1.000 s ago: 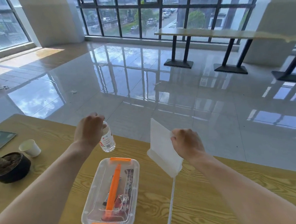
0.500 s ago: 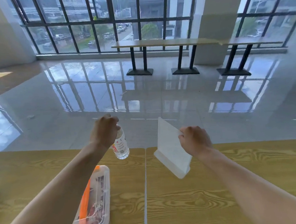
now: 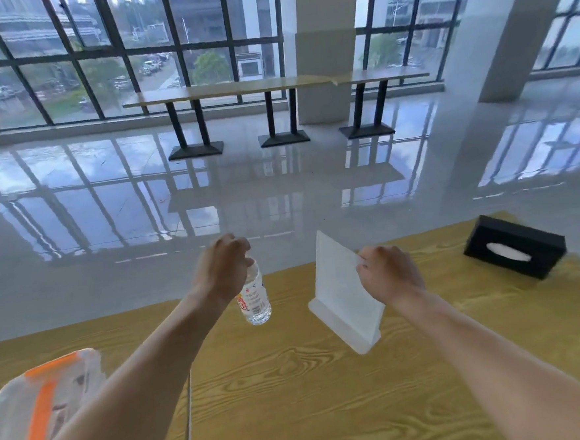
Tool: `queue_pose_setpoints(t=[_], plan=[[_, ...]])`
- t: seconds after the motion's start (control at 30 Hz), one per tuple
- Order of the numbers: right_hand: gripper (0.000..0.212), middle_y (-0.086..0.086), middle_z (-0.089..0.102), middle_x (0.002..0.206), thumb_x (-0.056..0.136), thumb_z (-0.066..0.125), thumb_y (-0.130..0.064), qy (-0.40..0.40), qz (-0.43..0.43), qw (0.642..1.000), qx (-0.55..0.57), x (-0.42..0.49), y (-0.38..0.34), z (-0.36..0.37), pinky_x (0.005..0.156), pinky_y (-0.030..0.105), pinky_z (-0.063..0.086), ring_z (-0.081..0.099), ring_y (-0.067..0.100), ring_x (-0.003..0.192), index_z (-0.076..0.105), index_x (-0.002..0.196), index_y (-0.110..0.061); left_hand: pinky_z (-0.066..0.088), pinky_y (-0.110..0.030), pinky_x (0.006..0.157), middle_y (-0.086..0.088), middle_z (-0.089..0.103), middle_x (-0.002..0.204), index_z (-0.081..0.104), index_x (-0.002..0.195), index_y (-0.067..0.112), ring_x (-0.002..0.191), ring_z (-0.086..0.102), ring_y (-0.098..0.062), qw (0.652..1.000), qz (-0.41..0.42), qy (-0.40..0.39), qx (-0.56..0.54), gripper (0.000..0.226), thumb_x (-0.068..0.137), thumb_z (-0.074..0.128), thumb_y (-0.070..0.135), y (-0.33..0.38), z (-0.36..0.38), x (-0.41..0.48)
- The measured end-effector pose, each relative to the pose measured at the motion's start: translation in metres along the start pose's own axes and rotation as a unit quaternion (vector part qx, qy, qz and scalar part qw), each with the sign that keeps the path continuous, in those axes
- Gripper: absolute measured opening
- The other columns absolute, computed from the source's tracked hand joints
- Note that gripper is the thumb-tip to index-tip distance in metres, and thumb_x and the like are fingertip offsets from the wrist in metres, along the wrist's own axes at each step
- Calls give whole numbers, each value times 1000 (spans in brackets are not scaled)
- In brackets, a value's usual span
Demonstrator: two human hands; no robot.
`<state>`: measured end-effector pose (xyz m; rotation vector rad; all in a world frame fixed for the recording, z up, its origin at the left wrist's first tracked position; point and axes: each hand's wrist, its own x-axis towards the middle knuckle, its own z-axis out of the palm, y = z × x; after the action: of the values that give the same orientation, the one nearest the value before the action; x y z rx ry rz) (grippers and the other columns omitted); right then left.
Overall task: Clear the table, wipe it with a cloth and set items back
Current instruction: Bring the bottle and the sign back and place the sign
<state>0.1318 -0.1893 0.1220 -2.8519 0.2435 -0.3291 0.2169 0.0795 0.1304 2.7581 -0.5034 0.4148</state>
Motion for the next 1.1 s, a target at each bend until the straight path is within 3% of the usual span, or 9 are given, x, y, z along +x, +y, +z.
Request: queue_pose_setpoints(t=[0.3, 0.5, 0.6, 0.77, 1.1], plan=[[23, 4, 55, 61, 88, 50, -10, 15, 38, 999, -15, -40, 153, -42, 51, 34, 43, 54, 26, 58, 51, 66, -9, 46, -36, 76, -17, 69, 106, 71, 111, 6, 98, 63, -37, 999, 26, -28, -24, 28, 85, 71, 15, 155, 64, -6], [37, 0, 41, 52, 89, 47, -5, 38, 58, 997, -16, -64, 235, -67, 43, 27, 22, 36, 15, 46, 35, 55, -15, 50, -39, 76, -15, 67, 102, 71, 110, 7, 94, 63, -37, 997, 36, -57, -42, 26, 85, 69, 16, 238, 100, -2], [39, -2, 38, 52, 90, 47, -7, 49, 78, 996, -14, -70, 263, -78, 43, 26, 19, 31, 11, 45, 33, 56, -18, 49, -38, 75, -15, 67, 101, 72, 109, 6, 93, 63, -37, 996, 52, -65, -45, 25, 85, 70, 15, 271, 114, 3], [36, -1, 39, 50, 87, 48, -6, 51, 99, 994, -6, -69, 302, -83, 43, 27, 21, 36, 18, 45, 35, 55, -16, 51, -40, 77, -14, 67, 103, 72, 109, 7, 95, 64, -36, 992, 72, -84, -54, 25, 85, 70, 15, 304, 138, 15], [41, -4, 36, 49, 90, 50, -7, 40, 119, 992, -25, -43, 335, -76, 43, 26, 21, 30, 9, 43, 32, 55, -18, 50, -39, 74, -11, 65, 97, 71, 104, 7, 91, 62, -35, 987, 106, -104, -64, 20, 84, 70, 14, 325, 181, 34]])
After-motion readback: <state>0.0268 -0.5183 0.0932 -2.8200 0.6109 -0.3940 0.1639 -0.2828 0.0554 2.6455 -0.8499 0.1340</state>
